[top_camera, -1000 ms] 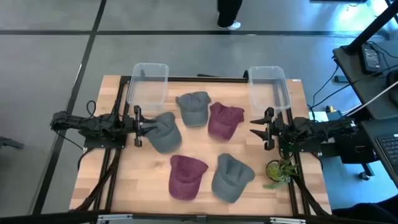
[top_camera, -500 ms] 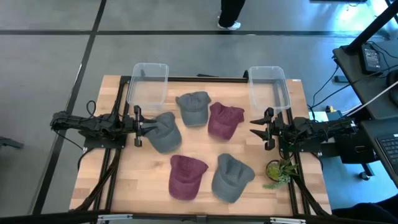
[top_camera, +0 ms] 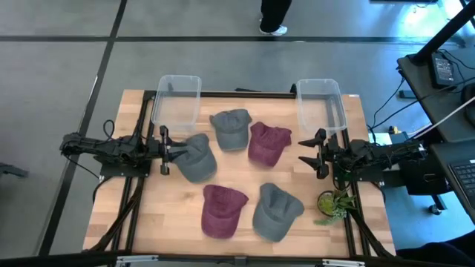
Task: Pick & Place hat
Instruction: Put the bottom gray cap into the right transparent bin
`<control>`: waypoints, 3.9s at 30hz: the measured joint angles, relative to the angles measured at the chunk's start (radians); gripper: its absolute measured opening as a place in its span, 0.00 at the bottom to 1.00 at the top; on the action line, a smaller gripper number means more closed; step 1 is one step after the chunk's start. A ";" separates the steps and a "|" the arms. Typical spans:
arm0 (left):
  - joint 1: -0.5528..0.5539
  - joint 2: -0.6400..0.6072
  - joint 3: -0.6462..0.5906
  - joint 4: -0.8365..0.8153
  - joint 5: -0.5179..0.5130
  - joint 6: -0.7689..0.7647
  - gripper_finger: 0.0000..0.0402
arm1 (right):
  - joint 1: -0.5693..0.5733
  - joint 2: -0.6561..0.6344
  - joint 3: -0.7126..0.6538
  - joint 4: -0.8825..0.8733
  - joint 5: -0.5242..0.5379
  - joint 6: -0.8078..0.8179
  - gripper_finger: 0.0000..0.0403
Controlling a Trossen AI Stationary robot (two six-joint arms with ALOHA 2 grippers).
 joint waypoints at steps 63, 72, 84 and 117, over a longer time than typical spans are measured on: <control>0.000 0.000 0.000 -0.001 0.023 -0.095 0.24 | 0.316 1.670 0.898 -0.635 -0.150 0.864 0.76; 0.000 0.000 0.000 -0.001 0.023 -0.095 0.25 | 0.316 1.709 0.898 -0.652 -0.126 0.808 0.67; 0.000 0.000 0.000 -0.001 0.023 -0.095 0.25 | 0.315 1.489 0.891 -0.749 -0.022 0.789 0.58; 0.000 0.000 0.000 -0.001 0.022 -0.095 0.24 | 0.285 1.683 0.827 -0.664 -0.111 0.762 0.28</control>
